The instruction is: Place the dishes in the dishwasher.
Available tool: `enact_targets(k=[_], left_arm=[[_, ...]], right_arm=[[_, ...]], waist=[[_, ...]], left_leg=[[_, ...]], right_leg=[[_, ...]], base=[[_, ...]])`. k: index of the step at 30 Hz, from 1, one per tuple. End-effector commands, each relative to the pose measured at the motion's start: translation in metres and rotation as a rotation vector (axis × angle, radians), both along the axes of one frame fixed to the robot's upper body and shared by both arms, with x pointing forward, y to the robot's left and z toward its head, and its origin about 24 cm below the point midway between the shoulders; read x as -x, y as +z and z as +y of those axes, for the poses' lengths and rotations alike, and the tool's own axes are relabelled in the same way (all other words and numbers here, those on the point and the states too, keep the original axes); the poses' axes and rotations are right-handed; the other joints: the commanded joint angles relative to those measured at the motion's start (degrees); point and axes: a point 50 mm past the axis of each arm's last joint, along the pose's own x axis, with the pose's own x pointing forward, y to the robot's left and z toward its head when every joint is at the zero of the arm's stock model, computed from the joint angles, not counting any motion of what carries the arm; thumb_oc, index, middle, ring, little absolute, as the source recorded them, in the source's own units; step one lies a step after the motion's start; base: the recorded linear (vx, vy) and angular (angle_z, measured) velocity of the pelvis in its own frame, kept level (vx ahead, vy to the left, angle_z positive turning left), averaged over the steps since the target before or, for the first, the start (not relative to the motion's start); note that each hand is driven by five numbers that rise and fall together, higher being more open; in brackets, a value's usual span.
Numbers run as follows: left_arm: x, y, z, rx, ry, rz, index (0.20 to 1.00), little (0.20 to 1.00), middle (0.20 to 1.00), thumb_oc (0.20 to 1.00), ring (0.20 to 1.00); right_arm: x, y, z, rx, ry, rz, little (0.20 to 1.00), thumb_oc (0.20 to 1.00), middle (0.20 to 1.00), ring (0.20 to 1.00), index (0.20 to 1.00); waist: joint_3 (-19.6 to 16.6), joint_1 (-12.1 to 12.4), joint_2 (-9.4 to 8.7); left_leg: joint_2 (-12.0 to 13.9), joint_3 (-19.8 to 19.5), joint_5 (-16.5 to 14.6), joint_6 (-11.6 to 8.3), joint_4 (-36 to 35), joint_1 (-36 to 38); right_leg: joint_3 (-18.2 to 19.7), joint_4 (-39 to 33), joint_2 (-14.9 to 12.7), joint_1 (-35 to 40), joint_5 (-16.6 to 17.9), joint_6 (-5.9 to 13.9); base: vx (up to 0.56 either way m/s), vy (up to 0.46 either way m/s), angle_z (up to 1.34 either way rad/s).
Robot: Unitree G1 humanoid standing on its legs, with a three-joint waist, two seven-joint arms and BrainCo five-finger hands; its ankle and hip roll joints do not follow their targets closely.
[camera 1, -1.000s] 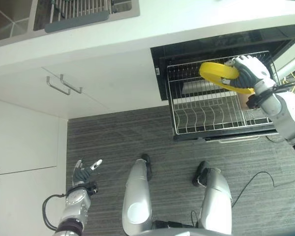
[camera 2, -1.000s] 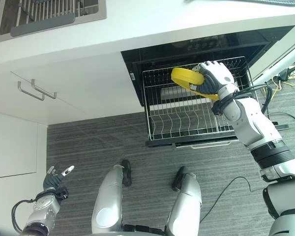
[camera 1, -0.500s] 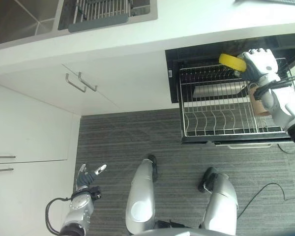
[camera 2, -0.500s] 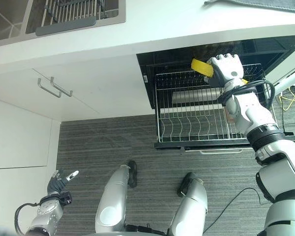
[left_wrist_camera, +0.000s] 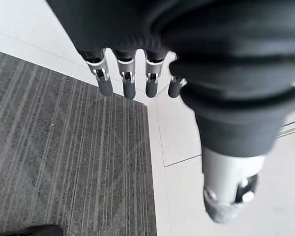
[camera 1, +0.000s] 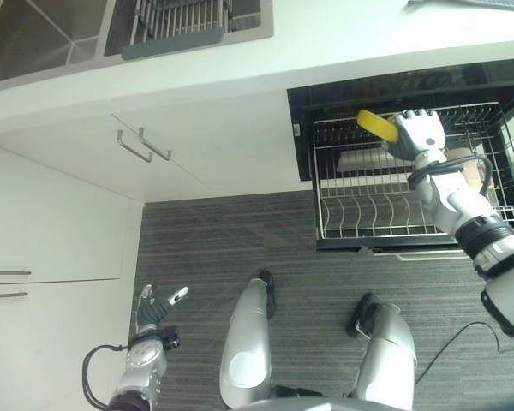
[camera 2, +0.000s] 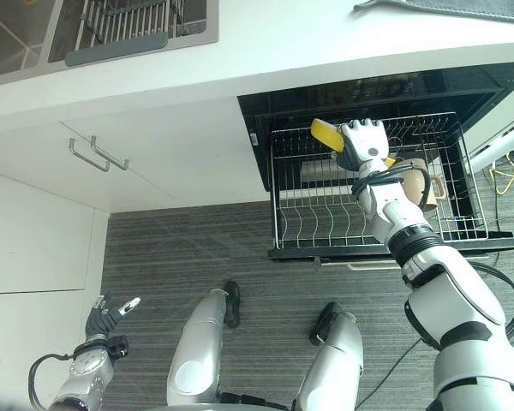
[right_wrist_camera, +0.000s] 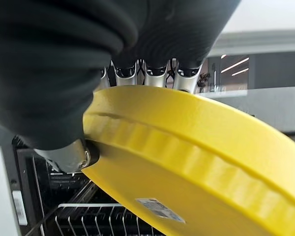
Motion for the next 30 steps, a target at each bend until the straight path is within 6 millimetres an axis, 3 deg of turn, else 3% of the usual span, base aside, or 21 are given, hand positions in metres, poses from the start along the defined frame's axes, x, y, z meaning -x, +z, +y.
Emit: enact_targets(k=[1,8,19,30], left_arm=[[0.002,0.007,0.013,-0.088,-0.012,-0.014,1.000,1.000,1.000,1.000,1.000],[-0.002,0.008,0.009,-0.086,-0.016,-0.028,1.000,1.000,1.000,1.000,1.000],[-0.005,0.014,0.010,-0.085,-0.026,-0.059,1.000,1.000,1.000,1.000,1.000],[-0.010,0.020,0.009,-0.072,-0.040,-0.097,1.000,1.000,1.000,1.000,1.000]], right_arm=[[-0.005,0.030,0.006,-0.005,0.007,-0.144,0.200,0.200,0.200,0.200,0.200],[-0.009,0.020,0.012,0.004,0.011,-0.104,0.200,0.200,0.200,0.200,0.200],[-0.012,0.012,-0.004,0.088,-0.077,-0.026,0.200,0.200,0.200,0.200,0.200],[-0.014,0.006,-0.006,0.160,-0.066,0.087,0.200,0.200,0.200,0.200,0.200]], waist=[[-2.2,2.3,-1.54],[-1.5,3.0,-1.05],[-0.3,4.0,-0.13],[-0.1,4.3,0.29]], left_leg=[[3.1,-3.4,2.9,-2.37,-6.1,1.2],[3.1,-3.7,3.3,-2.46,-5.8,0.1],[3.1,-4.5,2.4,-2.44,-2.4,-4.7],[3.7,-4.8,1.3,-2.62,0.8,-7.9]], right_leg=[[1.4,1.1,-4.2,1.0,-3.0,4.31],[1.6,2.0,-5.0,-0.1,-3.1,4.41],[2.9,6.5,-6.7,-5.1,-4.5,4.43],[3.8,8.8,-7.9,-8.5,-4.9,4.37]], base=[[0.00,0.000,0.00],[0.00,0.016,0.03],[-0.01,0.000,0.05],[-0.01,-0.002,0.01]])
